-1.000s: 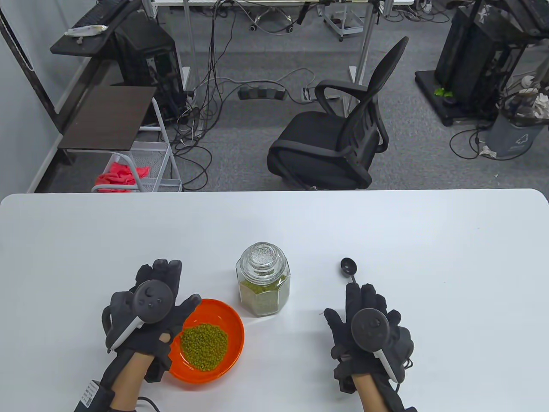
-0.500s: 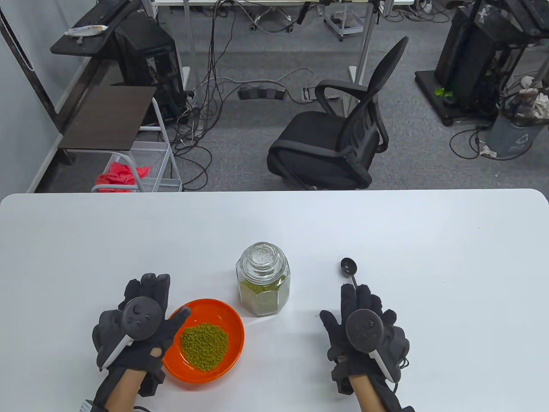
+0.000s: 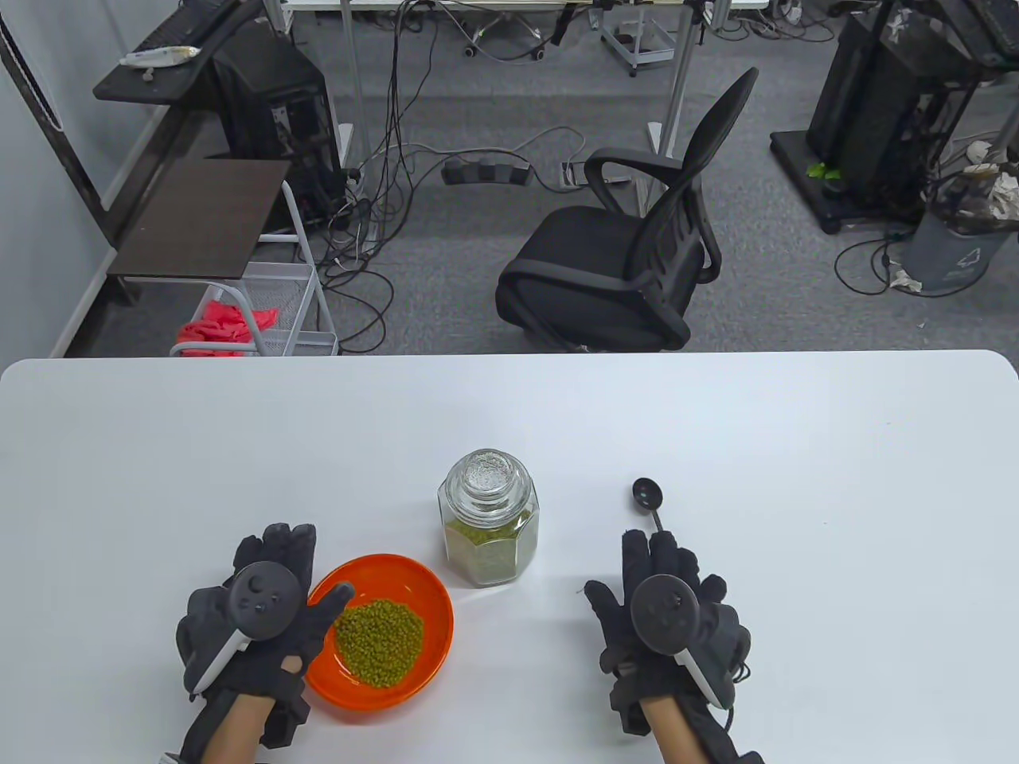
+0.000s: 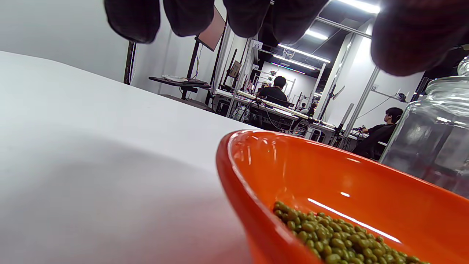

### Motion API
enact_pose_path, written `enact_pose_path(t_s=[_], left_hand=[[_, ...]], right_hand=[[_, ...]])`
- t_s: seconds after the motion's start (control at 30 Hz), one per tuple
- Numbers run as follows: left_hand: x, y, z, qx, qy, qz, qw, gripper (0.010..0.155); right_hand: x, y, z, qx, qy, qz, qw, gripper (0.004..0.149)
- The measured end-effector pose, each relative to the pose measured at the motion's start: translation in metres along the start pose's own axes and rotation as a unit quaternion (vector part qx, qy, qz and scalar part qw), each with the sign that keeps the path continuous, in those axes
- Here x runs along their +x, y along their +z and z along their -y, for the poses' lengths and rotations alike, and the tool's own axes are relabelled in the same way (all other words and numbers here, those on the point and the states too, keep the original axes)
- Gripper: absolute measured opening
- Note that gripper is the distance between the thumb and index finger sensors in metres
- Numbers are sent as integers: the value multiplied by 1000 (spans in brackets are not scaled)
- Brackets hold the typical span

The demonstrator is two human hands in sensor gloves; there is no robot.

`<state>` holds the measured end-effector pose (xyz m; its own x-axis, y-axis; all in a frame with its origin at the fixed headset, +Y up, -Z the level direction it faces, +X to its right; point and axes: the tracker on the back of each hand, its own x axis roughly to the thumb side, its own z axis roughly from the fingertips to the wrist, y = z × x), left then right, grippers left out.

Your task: Portion mung beans with measuring scoop (Bowl in hand)

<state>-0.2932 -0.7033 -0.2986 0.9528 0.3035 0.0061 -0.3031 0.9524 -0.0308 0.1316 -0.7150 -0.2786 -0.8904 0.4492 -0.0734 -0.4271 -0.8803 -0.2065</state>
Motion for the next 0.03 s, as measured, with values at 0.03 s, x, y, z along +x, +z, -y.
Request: enact_pose_path(t_s=[0.03], left_hand=[[0,0,0,0,1,0,1000,87]], right_hand=[[0,0,0,2,1,0,1000,76]])
